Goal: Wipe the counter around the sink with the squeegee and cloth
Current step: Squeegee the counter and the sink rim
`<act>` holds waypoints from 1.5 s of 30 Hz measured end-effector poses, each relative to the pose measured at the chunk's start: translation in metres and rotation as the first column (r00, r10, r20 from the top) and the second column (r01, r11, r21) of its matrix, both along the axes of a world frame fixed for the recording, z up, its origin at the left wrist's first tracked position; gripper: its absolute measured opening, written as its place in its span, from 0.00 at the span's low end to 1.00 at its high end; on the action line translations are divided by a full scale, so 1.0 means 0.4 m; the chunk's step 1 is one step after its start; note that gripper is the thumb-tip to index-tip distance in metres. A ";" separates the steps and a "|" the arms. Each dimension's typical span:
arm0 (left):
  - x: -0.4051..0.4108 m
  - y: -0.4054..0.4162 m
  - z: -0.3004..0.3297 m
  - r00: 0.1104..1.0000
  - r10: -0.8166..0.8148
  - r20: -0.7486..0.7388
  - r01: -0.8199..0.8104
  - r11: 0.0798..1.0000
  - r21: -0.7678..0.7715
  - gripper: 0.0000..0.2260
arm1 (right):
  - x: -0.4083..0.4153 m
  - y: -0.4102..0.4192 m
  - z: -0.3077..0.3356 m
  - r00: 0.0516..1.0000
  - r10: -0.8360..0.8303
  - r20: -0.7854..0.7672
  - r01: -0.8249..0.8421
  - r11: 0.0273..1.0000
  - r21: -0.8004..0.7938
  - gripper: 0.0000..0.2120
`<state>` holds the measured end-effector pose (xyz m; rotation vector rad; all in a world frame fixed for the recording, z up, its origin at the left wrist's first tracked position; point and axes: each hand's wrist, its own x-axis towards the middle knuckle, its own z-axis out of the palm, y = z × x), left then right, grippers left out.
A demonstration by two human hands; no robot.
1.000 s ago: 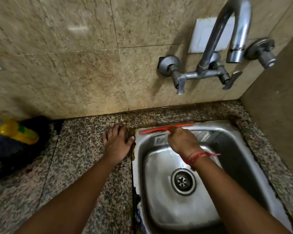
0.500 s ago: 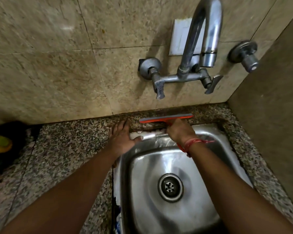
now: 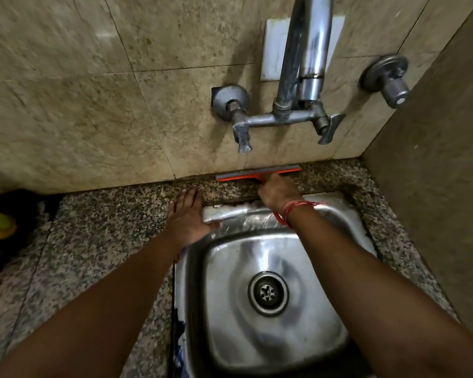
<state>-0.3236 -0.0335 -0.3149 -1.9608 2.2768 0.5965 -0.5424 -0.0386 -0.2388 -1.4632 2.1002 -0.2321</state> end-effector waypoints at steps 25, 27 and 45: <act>-0.219 0.008 0.006 0.988 -0.151 -0.014 0.143 0.959 -0.243 0.39 | -0.224 0.147 -0.015 1.000 -0.028 -0.001 0.028 0.998 0.061 0.17; -0.249 -0.003 0.018 0.986 -0.167 -0.007 0.162 0.965 -0.208 0.41 | -0.274 0.152 0.002 0.997 -0.071 -0.021 0.072 0.996 0.054 0.19; -0.375 -0.047 0.017 0.983 -0.184 0.023 0.186 0.974 -0.127 0.51 | -0.445 0.244 -0.019 1.000 0.004 0.026 -0.004 1.000 0.024 0.14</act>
